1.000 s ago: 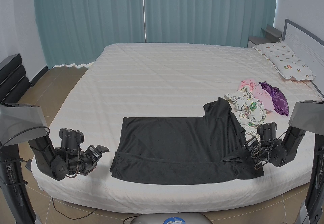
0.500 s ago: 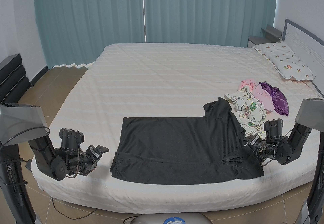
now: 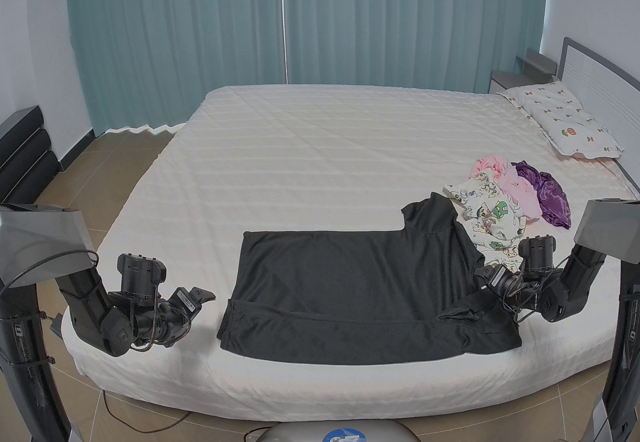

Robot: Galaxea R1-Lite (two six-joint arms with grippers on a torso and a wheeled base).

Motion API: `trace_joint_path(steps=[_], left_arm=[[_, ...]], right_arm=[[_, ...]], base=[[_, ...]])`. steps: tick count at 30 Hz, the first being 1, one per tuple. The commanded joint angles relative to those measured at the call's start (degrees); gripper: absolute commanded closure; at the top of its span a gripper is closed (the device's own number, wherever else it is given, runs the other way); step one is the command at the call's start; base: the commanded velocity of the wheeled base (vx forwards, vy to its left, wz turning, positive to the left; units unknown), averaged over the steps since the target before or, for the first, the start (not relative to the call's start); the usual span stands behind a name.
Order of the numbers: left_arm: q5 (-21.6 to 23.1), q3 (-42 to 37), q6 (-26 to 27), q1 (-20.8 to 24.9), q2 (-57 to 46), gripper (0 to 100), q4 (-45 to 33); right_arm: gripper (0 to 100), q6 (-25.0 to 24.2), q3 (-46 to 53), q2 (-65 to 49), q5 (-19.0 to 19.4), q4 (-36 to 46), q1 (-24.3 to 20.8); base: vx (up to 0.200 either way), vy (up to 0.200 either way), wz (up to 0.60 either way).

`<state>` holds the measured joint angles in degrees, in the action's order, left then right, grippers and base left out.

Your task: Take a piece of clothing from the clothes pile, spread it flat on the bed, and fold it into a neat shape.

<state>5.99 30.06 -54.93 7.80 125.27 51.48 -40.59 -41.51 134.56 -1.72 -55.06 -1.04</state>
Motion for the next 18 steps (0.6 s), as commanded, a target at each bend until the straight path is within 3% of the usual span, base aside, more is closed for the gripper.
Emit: trace_joint_path(steps=[1, 13, 14, 18], left_arm=[[0.0, 0.0, 0.0, 0.0, 0.1, 0, 0.0], [0.0, 0.0, 0.0, 0.0, 0.1, 0, 0.0], [0.0, 0.1, 0.0, 0.0, 0.1, 0, 0.0], [0.0, 0.0, 0.0, 0.0, 0.1, 0, 0.0]], right_arm=[[0, 0.7, -0.5, 3.0, 0.0, -2.4, 1.4], [0, 0.1, -0.8, 4.4, 0.2, -2.9, 0.5], [100, 0.0, -1.6, 4.8, 0.0, -2.9, 0.4], [100, 0.0, -1.5, 4.8, -0.4, -2.9, 0.5]], base=[[0.000, 0.000, 0.00], [0.000, 0.000, 0.00], [0.000, 0.000, 0.00], [0.000, 0.000, 0.00]])
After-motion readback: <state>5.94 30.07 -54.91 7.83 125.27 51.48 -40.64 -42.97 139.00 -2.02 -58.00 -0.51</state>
